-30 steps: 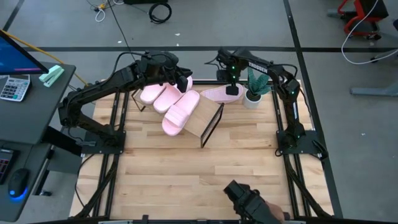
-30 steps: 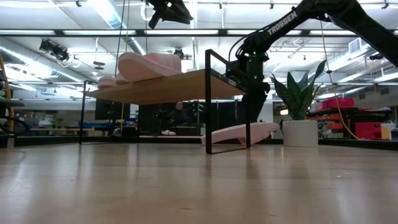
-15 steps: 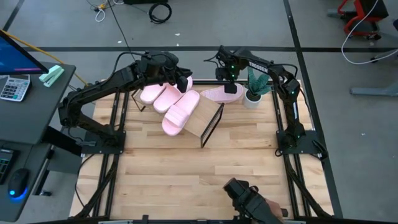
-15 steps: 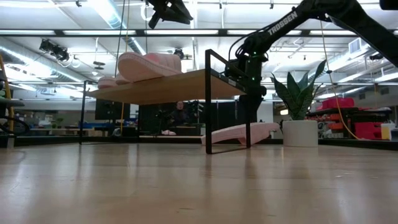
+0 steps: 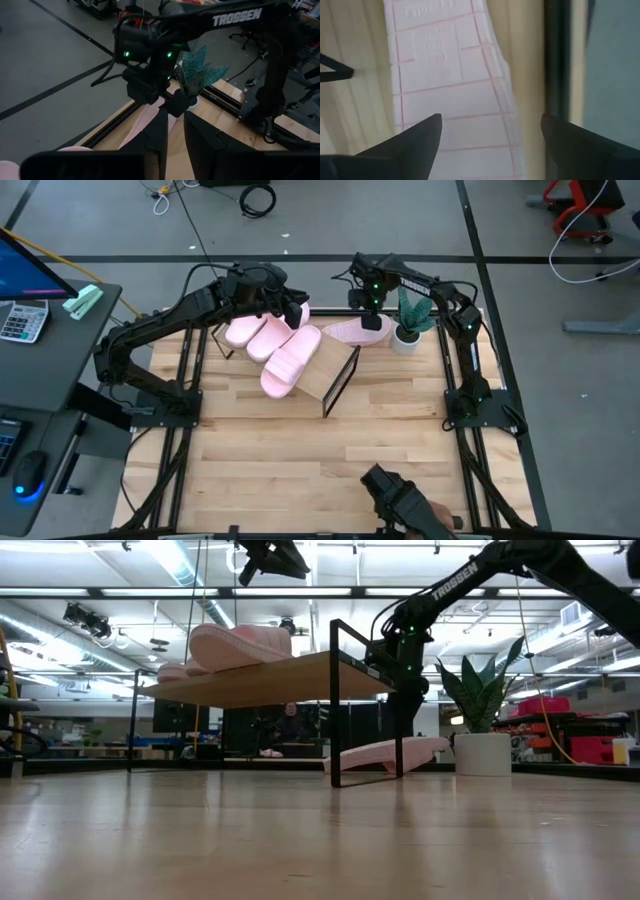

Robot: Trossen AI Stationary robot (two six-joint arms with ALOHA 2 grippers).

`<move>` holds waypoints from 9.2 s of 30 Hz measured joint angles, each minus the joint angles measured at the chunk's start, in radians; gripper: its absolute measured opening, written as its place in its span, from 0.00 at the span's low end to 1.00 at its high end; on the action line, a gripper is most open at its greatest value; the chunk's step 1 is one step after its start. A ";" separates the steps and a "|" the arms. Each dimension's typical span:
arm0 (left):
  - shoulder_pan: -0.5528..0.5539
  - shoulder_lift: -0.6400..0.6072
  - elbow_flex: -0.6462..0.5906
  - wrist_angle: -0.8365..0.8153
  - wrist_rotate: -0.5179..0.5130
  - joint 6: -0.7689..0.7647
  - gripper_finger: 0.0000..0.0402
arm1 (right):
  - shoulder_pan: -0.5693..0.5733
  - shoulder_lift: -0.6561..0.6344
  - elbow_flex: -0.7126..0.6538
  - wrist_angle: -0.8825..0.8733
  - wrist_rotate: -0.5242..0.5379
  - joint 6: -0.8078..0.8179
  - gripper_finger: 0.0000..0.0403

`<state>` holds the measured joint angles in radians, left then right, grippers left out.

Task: Pick and place slides into the shelf
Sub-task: Put the pink slipper on the shelf

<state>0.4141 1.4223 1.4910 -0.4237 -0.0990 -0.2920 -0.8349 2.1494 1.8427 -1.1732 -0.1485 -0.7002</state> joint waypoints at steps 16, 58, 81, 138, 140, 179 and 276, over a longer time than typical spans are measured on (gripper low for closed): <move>0.000 0.000 0.000 -0.001 0.000 0.024 0.17 | 0.024 0.076 0.000 -0.033 -0.002 -0.012 0.80; 0.000 0.000 0.000 -0.001 0.000 0.046 0.17 | 0.054 0.081 0.287 -0.091 0.189 -0.008 0.00; 0.000 0.000 0.000 -0.001 0.000 0.045 0.16 | 0.120 0.075 0.170 -0.141 0.050 0.040 0.00; 0.045 0.000 0.000 -0.017 0.000 0.079 0.14 | 0.115 0.056 -0.034 0.033 0.142 0.148 0.03; 0.045 0.000 0.000 -0.018 0.000 0.079 0.14 | 0.109 0.036 -0.018 0.053 0.140 0.151 0.02; 0.045 0.000 0.000 -0.022 0.000 0.072 0.16 | 0.080 -0.348 -0.006 0.135 0.280 0.324 0.00; 0.019 -0.065 0.000 -0.037 0.747 0.213 0.36 | 0.557 -0.875 -0.017 -0.171 -0.265 0.828 0.00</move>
<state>0.4331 1.3575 1.4906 -0.4610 0.6476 -0.0791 -0.2783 1.2743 1.8258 -1.3441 -0.4131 0.1273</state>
